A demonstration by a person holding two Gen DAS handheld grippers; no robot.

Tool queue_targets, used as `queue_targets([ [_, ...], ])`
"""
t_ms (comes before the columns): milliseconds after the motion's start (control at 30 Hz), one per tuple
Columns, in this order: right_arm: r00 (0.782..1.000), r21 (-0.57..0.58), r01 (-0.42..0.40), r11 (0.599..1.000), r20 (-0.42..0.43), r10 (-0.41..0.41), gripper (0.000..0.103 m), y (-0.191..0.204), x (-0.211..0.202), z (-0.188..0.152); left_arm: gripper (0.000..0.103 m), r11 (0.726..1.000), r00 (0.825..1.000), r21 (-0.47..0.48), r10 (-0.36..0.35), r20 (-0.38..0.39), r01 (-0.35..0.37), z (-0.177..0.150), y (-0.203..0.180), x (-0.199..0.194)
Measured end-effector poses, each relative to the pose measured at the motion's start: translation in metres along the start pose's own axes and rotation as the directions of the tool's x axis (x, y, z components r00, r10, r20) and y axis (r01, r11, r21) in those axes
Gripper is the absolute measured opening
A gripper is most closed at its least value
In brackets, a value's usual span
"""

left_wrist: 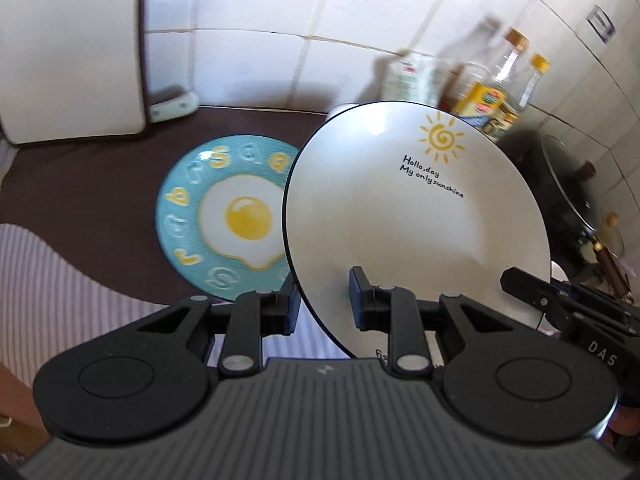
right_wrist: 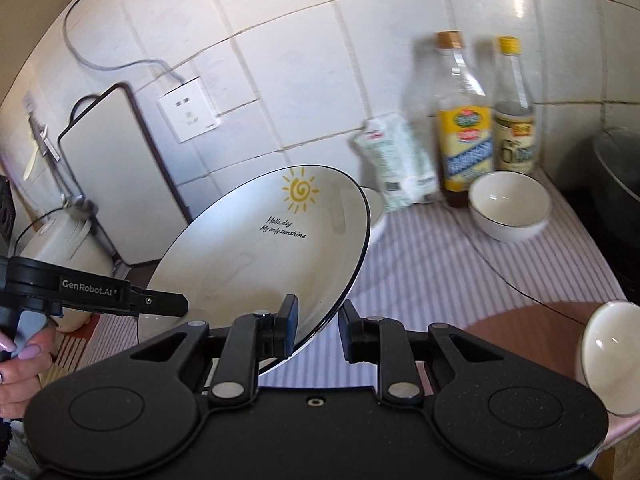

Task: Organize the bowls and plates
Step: 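Carry the white sun plate and lower it onto the egg plate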

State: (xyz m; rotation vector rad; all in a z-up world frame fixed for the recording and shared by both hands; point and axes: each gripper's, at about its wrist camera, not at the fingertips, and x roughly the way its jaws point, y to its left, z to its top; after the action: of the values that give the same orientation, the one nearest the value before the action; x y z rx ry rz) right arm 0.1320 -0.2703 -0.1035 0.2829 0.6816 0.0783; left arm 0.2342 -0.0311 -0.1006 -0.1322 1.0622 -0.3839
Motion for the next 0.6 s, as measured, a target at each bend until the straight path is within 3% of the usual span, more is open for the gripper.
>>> queue_targets([
  [367,0.996,-0.046,-0.044,0.998,-0.083,0.041,0.027,0.043,0.063,0.002,0.024,0.994,0.999,-0.101,0.047,-0.019,-0.049,0.002,0.072,0.016],
  [433,0.992,-0.096,-0.048,0.994,-0.118,0.036,0.027,0.054,0.076,0.001,0.024,0.989,0.998,-0.133,0.054,-0.026,-0.057,0.002,0.085,0.018],
  [600,0.986,-0.099,-0.078,0.992,-0.153,0.062,0.027,0.068,0.103,0.005,0.024,0.988,0.995,-0.132,0.071,-0.063,-0.079,0.006,0.105,0.029],
])
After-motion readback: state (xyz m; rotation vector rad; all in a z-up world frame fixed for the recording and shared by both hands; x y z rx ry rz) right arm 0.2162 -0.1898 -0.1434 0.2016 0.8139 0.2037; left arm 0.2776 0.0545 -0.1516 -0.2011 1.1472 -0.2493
